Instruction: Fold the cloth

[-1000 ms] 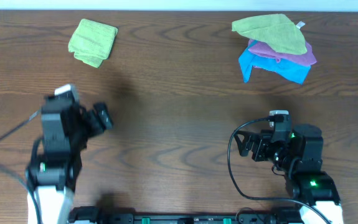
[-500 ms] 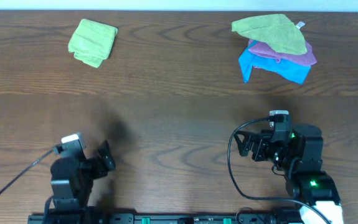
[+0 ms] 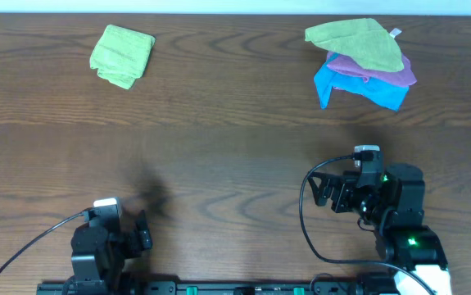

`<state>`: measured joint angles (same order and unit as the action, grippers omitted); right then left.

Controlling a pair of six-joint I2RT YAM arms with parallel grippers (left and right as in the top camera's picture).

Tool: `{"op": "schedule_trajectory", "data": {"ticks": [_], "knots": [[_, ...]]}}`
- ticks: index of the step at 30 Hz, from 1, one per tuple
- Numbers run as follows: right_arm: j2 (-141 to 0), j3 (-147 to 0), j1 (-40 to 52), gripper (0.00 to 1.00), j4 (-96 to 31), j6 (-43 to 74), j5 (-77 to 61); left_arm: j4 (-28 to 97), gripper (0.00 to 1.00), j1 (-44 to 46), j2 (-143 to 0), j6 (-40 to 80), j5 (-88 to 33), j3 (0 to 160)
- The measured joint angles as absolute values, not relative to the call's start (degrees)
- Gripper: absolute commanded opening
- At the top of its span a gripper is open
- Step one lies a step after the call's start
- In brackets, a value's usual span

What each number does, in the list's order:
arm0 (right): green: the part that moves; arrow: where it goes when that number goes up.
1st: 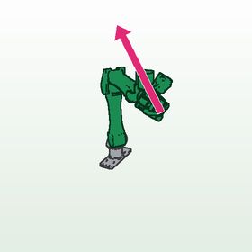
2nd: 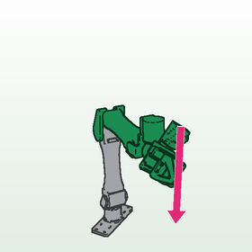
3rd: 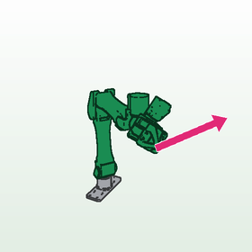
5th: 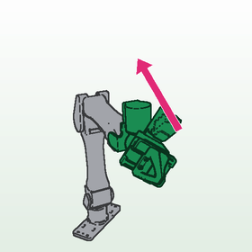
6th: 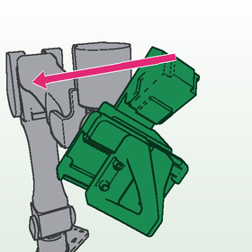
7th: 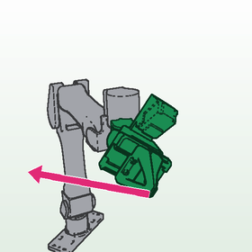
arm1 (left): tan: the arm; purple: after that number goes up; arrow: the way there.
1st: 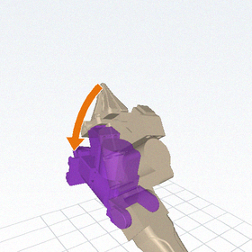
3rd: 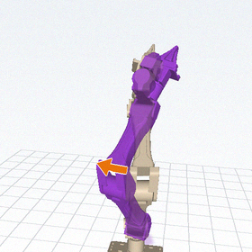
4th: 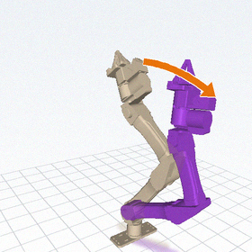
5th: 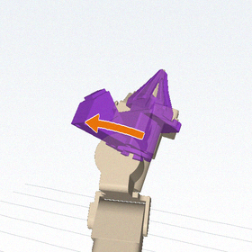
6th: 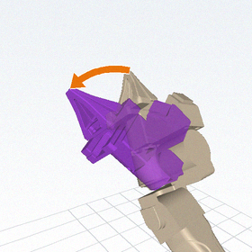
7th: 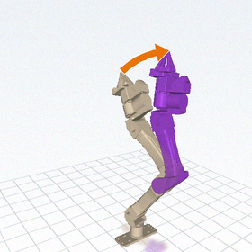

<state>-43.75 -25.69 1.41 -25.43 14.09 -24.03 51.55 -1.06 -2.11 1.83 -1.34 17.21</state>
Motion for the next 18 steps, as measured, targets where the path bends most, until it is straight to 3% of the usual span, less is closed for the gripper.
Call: {"op": "schedule_trajectory", "data": {"ticks": [18], "knots": [[-43.7, -25.7, 1.4, 0.99, -25.4, 14.1, -24.0, 51.9, 0.95, -1.1, -0.8, 1.2, -1.5, 17.4]]}}
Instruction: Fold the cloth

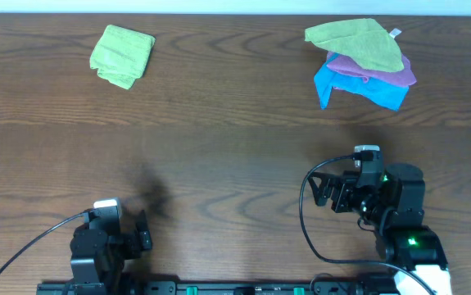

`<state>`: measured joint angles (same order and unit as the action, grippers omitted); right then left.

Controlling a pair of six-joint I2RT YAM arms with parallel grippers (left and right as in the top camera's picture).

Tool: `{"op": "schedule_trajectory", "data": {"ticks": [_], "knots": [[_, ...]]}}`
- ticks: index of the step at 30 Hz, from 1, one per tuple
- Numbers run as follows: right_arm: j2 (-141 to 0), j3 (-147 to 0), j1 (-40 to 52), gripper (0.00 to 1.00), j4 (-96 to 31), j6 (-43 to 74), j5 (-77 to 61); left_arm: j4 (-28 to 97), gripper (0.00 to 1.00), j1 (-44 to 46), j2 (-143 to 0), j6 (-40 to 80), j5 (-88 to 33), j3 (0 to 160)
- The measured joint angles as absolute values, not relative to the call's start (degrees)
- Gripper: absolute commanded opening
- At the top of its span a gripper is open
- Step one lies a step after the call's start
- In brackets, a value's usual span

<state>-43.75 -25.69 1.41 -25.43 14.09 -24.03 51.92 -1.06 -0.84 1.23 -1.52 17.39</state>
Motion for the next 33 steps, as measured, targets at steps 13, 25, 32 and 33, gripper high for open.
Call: {"op": "schedule_trajectory", "data": {"ticks": [13, 25, 32, 33], "knots": [[-33.4, -23.6, 1.4, 0.99, -34.5, 12.2, -13.2, 51.9, 0.95, -1.1, -0.8, 1.2, -1.5, 17.4], [-15.0, -9.2, 1.4, 0.99, -33.9, 6.3, -2.7, 52.0, 0.95, -1.1, -0.7, 1.2, -1.5, 17.4], [-11.4, -9.2, 1.4, 0.99, -33.6, 4.9, -1.4, 52.0, 0.95, -1.1, -0.7, 1.2, -1.5, 17.4], [-10.9, -9.2, 1.4, 0.99, -33.6, 4.8, -1.4, 52.0, 0.95, -1.1, -0.7, 1.2, -1.5, 17.4]]}}
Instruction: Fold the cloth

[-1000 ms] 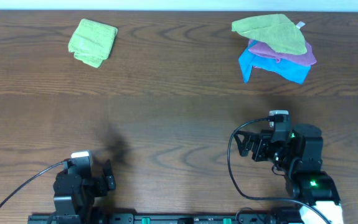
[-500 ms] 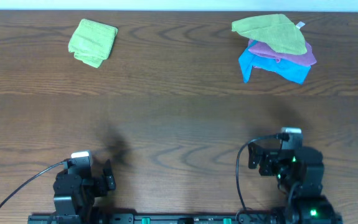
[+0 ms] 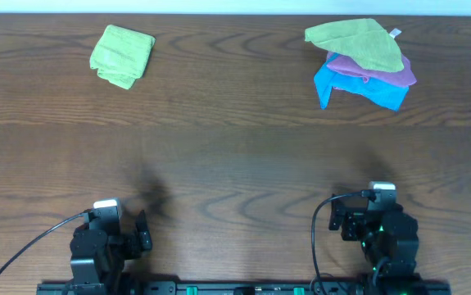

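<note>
A folded light-green cloth lies at the back left of the table. At the back right sits a loose pile: a green cloth on top, a purple cloth under it and a blue cloth at the bottom. My left gripper rests low at the front left edge, far from every cloth. Tucked in at the front right edge is my right gripper. Neither holds anything; from above the set of their jaws does not show.
The dark wooden table spreads between the arms and the cloths. Black cables loop from both arm bases along the front edge.
My right arm has drawn back toward the front edge and now sits lower and more folded in. The left arm and all cloths are where they were.
The green cloth lay folded at the back left and the three-cloth pile sat at the back right throughout. My right arm stood a little forward of the front edge at both earlier moments and is now pulled in; the left arm stayed tucked.
</note>
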`<state>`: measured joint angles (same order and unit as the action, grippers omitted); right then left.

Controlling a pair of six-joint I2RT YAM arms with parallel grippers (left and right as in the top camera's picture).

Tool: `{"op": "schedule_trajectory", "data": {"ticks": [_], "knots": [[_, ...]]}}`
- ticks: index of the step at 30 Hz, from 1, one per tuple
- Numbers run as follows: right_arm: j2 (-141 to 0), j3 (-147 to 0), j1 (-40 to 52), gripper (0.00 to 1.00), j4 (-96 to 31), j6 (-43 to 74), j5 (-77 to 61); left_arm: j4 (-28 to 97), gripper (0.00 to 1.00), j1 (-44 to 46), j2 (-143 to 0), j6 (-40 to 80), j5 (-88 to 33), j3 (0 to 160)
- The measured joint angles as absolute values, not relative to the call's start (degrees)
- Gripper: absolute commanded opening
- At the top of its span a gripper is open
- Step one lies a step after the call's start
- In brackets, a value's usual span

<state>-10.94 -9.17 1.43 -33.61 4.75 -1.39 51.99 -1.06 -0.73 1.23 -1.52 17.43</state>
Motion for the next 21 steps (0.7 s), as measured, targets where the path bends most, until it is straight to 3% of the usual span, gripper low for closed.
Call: {"op": "schedule_trajectory", "data": {"ticks": [21], "knots": [[-0.8, -9.1, 1.4, 0.99, -33.8, 4.4, -1.0, 52.0, 0.95, -1.1, -0.7, 1.2, -1.5, 17.5]]}}
